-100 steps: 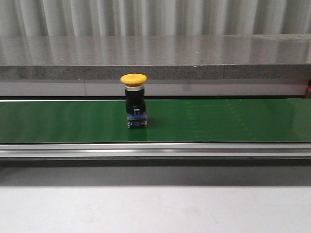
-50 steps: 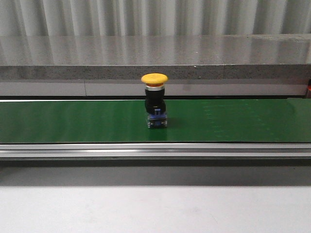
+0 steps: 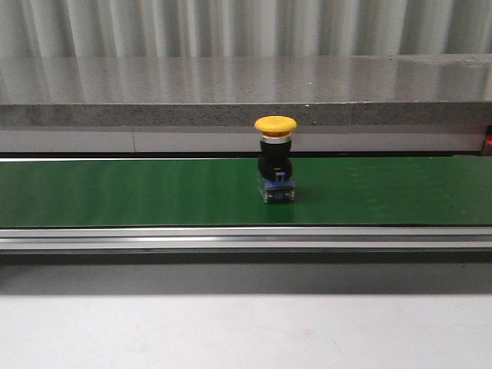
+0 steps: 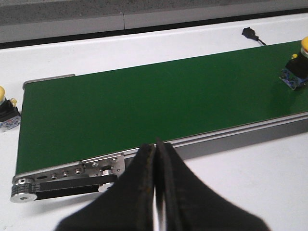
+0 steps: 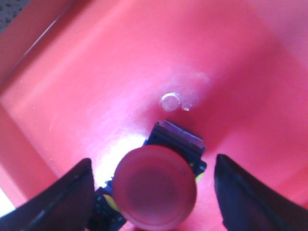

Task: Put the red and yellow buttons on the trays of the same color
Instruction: 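Lower the right gripper onto the yellow button on the belt and lift it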

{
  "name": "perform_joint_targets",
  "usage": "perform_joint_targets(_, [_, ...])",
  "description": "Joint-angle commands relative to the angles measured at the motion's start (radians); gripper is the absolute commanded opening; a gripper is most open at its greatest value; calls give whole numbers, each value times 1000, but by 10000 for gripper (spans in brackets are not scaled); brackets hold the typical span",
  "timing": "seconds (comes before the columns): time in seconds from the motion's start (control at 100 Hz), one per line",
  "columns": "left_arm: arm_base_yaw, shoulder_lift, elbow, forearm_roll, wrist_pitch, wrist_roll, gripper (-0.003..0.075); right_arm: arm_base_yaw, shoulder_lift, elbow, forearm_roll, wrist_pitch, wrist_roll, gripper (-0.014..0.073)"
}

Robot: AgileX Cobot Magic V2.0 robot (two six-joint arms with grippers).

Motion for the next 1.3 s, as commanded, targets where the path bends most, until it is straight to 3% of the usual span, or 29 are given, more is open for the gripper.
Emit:
perform_joint_targets(0.0, [-8, 4, -24, -24, -65, 2, -20, -6, -95, -35, 11, -18, -2, 541])
perform_joint_targets(0.49, [-8, 4, -24, -24, -65, 2, -20, 81, -359, 11, -68, 88, -22, 541])
perform_joint_targets(0.97, [-8, 4, -24, -24, -65, 2, -20, 333, -690, 319, -68, 120, -110, 541])
perform_joint_targets(1.29, [-8, 4, -24, -24, -65, 2, -20, 546, -772, 386, -68, 208, -183, 541])
